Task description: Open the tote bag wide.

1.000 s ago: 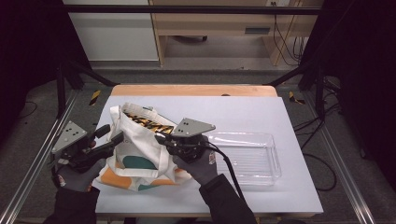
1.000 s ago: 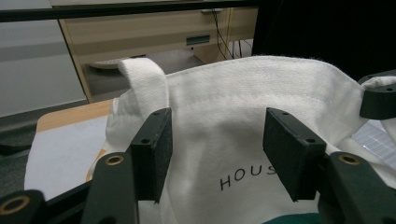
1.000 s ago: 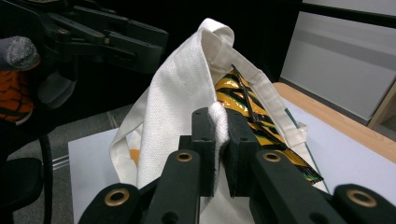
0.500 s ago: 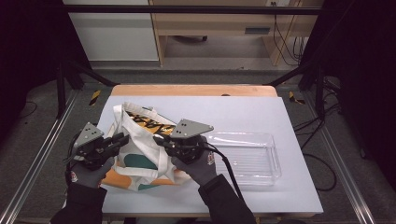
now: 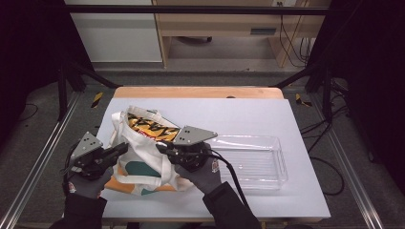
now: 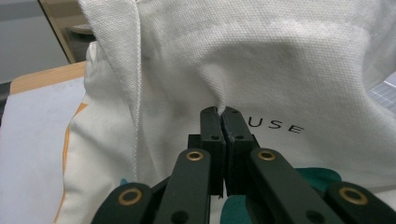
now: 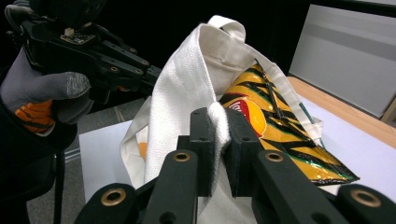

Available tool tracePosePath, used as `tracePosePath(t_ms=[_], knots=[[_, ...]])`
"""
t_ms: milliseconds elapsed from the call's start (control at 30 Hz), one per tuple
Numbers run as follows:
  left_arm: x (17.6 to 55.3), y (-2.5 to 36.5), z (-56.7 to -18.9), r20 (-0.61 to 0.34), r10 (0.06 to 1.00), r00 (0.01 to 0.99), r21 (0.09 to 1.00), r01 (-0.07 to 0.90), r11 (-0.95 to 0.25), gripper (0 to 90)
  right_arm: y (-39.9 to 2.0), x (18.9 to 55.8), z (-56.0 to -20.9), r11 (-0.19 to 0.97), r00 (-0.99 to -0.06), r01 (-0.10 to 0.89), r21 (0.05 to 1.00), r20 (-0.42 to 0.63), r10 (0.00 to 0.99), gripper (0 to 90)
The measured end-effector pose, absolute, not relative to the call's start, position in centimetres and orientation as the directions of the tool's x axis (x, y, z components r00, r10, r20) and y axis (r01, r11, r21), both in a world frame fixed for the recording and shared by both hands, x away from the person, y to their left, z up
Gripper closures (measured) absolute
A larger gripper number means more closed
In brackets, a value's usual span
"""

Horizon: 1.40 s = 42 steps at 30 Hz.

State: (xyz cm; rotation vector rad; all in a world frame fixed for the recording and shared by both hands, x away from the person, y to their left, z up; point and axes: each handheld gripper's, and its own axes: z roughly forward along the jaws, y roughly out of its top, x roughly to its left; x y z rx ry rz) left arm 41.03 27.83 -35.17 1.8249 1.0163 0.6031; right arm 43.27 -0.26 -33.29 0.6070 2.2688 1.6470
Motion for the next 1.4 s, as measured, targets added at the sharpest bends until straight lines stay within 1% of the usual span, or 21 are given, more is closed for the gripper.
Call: tracePosePath(t_ms=[133, 333, 633, 767, 900, 967, 1033, 1133, 1167, 1267, 1400], knots=[[40.7, 27.9, -35.4, -0.023, 0.841, 0.541, 0.895, 0.385, -0.223, 88.6, -0.3, 43.2, -33.5, 0.263, -0.875, 0.183, 0.947, 0.035, 0.483, 78.5], [40.2, 28.0, -35.6, -0.023, 0.837, 0.547, 0.897, 0.381, -0.224, 88.6, -0.9, 43.2, -33.8, 0.260, -0.871, 0.194, 0.946, 0.044, 0.489, 65.0], [39.2, 28.0, -36.2, -0.022, 0.833, 0.553, 0.901, 0.373, -0.224, 88.8, -2.3, 43.3, -34.3, 0.245, -0.865, 0.205, 0.948, 0.058, 0.499, 50.0], [39.0, 28.2, -36.6, -0.026, 0.834, 0.552, 0.900, 0.376, -0.221, 88.8, -2.5, 43.1, -34.7, 0.259, -0.870, 0.207, 0.943, 0.057, 0.490, 47.9], [38.9, 28.3, -36.9, -0.032, 0.834, 0.551, 0.897, 0.384, -0.220, 88.7, -2.4, 42.9, -35.3, 0.279, -0.878, 0.224, 0.934, 0.070, 0.474, 49.0], [38.8, 28.2, -37.2, -0.025, 0.834, 0.550, 0.892, 0.390, -0.231, 88.7, -2.4, 42.9, -35.8, 0.301, -0.877, 0.225, 0.927, 0.059, 0.476, 52.2], [38.8, 28.2, -37.5, -0.027, 0.835, 0.550, 0.890, 0.394, -0.231, 88.7, -2.4, 42.7, -36.1, 0.315, -0.878, 0.231, 0.920, 0.057, 0.476, 60.4], [38.8, 28.1, -37.6, -0.023, 0.834, 0.551, 0.889, 0.392, -0.235, 88.7, -2.4, 42.5, -36.5, 0.332, -0.882, 0.228, 0.915, 0.050, 0.468, 79.7], [38.8, 28.0, -37.6, -0.019, 0.835, 0.550, 0.888, 0.392, -0.238, 88.7, -2.3, 42.4, -36.6, 0.336, -0.884, 0.228, 0.914, 0.050, 0.464, 82.8], [38.8, 28.0, -37.7, -0.020, 0.835, 0.549, 0.889, 0.392, -0.237, 88.5, -2.2, 42.2, -36.9, 0.340, -0.888, 0.220, 0.914, 0.043, 0.457, 85.0], [39.0, 28.1, -37.5, -0.040, 0.836, 0.548, 0.894, 0.394, -0.215, 87.1, -2.1, 42.0, -36.9, 0.334, -0.894, 0.212, 0.918, 0.044, 0.447, 85.3]])
